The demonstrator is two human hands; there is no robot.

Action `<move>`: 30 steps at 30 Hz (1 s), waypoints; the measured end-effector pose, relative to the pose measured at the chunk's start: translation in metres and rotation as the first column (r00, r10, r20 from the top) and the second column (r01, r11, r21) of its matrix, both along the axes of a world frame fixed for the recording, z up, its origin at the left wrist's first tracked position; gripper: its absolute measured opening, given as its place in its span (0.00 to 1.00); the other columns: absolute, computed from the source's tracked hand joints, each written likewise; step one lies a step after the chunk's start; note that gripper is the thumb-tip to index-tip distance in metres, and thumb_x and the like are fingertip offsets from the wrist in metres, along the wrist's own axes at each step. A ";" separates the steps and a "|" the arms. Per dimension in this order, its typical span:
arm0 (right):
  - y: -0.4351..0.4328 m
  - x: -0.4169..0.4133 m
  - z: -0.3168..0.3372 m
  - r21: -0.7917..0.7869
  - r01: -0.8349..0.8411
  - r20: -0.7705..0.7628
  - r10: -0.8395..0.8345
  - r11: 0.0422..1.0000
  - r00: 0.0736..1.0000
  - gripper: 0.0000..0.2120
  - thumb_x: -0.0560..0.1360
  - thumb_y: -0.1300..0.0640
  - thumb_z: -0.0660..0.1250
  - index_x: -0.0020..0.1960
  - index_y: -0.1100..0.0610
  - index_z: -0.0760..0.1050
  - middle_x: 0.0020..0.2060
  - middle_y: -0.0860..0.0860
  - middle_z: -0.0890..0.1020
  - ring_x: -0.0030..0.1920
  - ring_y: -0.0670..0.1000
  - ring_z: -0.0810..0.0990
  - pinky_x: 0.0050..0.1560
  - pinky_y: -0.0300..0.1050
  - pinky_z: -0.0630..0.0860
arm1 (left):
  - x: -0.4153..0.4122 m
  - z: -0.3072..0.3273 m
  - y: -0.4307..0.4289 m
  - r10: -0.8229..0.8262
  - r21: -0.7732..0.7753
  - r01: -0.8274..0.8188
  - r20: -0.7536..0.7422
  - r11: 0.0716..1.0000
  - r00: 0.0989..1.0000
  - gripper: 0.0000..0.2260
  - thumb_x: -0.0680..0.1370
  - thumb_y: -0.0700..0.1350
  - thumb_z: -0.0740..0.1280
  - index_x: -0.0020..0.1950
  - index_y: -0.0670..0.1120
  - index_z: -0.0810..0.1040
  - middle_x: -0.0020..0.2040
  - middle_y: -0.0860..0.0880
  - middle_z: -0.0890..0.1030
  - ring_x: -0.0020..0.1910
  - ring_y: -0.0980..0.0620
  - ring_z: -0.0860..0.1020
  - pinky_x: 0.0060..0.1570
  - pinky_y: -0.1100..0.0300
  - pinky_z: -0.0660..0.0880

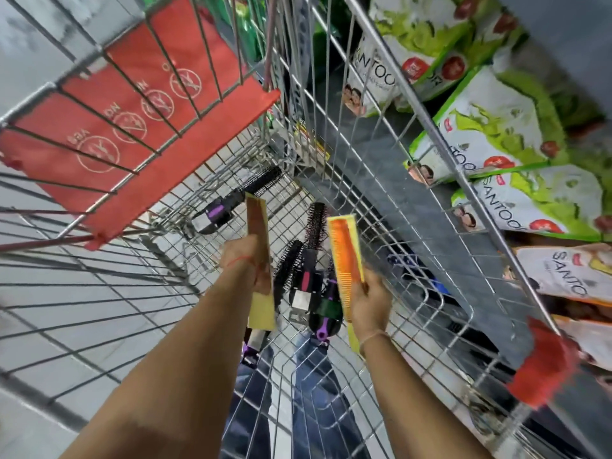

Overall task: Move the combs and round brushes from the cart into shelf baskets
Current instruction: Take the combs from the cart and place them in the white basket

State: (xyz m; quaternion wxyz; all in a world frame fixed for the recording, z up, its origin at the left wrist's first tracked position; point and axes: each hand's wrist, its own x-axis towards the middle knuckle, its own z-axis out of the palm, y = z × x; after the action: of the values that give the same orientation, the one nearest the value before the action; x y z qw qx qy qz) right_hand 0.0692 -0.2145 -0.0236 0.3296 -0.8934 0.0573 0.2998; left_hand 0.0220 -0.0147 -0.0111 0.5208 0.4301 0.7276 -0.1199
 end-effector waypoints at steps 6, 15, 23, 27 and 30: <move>0.016 0.015 -0.014 -0.145 -0.248 0.022 0.253 0.958 0.967 0.23 0.74 0.47 0.64 0.63 0.59 0.68 0.59 0.59 0.76 0.49 0.54 0.77 0.37 0.33 0.71 | 0.003 0.002 -0.014 -0.384 0.017 0.383 0.032 0.923 0.923 0.08 0.72 0.34 0.61 0.47 0.37 0.78 0.59 0.34 0.78 0.47 0.45 0.74 0.45 0.56 0.70; -0.015 -0.004 -0.012 -0.444 -0.414 -0.041 0.443 0.795 0.896 0.23 0.74 0.38 0.56 0.51 0.58 0.72 0.41 0.57 0.83 0.34 0.52 0.72 0.24 0.36 0.56 | -0.004 0.007 -0.024 -0.539 0.031 0.540 0.135 0.841 0.831 0.13 0.74 0.31 0.62 0.56 0.40 0.77 0.49 0.41 0.78 0.49 0.49 0.75 0.41 0.62 0.75; -0.003 -0.031 0.082 -0.039 -0.071 0.480 0.081 0.997 0.873 0.17 0.75 0.45 0.61 0.45 0.60 0.74 0.30 0.54 0.79 0.24 0.45 0.69 0.23 0.33 0.61 | 0.000 0.114 -0.056 -0.543 0.407 0.369 0.502 0.835 0.674 0.13 0.81 0.40 0.55 0.66 0.44 0.64 0.46 0.46 0.78 0.37 0.52 0.76 0.31 0.64 0.80; -0.014 -0.043 0.162 0.451 0.091 0.556 -0.360 0.888 0.749 0.15 0.73 0.41 0.55 0.39 0.51 0.68 0.28 0.43 0.71 0.29 0.38 0.72 0.29 0.37 0.67 | 0.002 0.193 -0.093 -0.747 0.757 0.166 0.537 0.631 0.391 0.17 0.79 0.42 0.56 0.64 0.35 0.67 0.44 0.49 0.78 0.41 0.64 0.76 0.44 0.64 0.74; -0.049 -0.016 0.241 0.579 0.144 0.661 -0.566 0.802 0.493 0.11 0.72 0.44 0.55 0.34 0.45 0.63 0.24 0.41 0.67 0.28 0.35 0.69 0.30 0.29 0.64 | 0.033 0.267 -0.128 -0.851 0.855 0.052 0.506 0.517 0.141 0.14 0.76 0.40 0.58 0.56 0.32 0.72 0.37 0.53 0.73 0.35 0.56 0.73 0.37 0.63 0.67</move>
State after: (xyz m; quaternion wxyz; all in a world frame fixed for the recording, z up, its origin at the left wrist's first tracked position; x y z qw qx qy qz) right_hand 0.0534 -0.2631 0.2174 0.5709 -0.7921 0.0182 -0.2151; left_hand 0.0554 -0.1430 0.2558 0.5613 0.7858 0.0897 0.2440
